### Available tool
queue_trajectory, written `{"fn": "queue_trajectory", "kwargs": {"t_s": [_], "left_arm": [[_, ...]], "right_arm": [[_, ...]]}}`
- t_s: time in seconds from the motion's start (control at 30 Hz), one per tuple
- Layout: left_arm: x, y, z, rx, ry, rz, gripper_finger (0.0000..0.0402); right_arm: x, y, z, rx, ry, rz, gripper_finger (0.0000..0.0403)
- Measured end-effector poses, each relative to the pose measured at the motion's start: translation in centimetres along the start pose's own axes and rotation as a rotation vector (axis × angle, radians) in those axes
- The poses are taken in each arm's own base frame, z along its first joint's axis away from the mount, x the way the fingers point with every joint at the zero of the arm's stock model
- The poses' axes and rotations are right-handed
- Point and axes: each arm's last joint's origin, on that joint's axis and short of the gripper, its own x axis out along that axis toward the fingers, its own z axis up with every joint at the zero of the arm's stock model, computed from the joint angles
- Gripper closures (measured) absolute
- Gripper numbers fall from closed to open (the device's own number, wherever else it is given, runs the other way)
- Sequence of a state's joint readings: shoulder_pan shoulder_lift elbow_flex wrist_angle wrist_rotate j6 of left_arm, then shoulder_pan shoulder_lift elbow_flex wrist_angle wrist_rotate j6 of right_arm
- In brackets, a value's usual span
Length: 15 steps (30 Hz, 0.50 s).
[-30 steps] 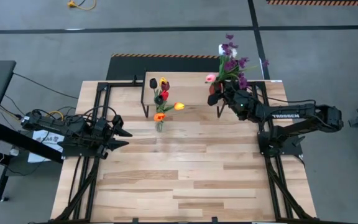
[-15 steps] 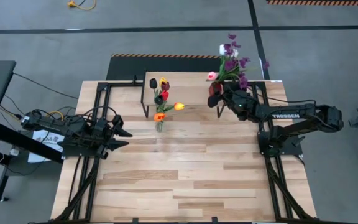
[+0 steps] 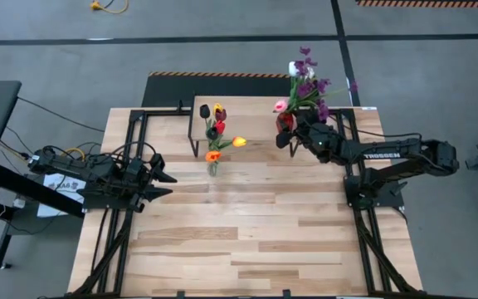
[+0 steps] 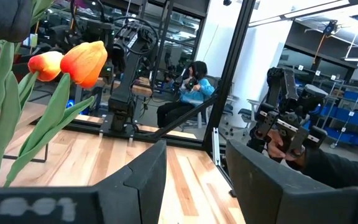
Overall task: Pick and place flowers into a vace then onto a shelf
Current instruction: Put the red vase with flowers on the shelf
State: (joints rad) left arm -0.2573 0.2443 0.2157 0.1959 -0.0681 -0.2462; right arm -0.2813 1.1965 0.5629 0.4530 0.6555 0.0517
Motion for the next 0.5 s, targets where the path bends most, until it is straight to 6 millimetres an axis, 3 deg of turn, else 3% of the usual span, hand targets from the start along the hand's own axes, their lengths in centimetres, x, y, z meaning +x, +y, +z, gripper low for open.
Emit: {"fn": "queue_trajectory", "kwargs": {"t_s": [0.5], "left_arm": [[0.00, 0.01, -0.04, 0.000, 0.004, 0.001, 0.0246]], "right_arm": [[-0.09, 0.10, -0.09, -0.062, 0.006, -0.002, 0.0143]]}}
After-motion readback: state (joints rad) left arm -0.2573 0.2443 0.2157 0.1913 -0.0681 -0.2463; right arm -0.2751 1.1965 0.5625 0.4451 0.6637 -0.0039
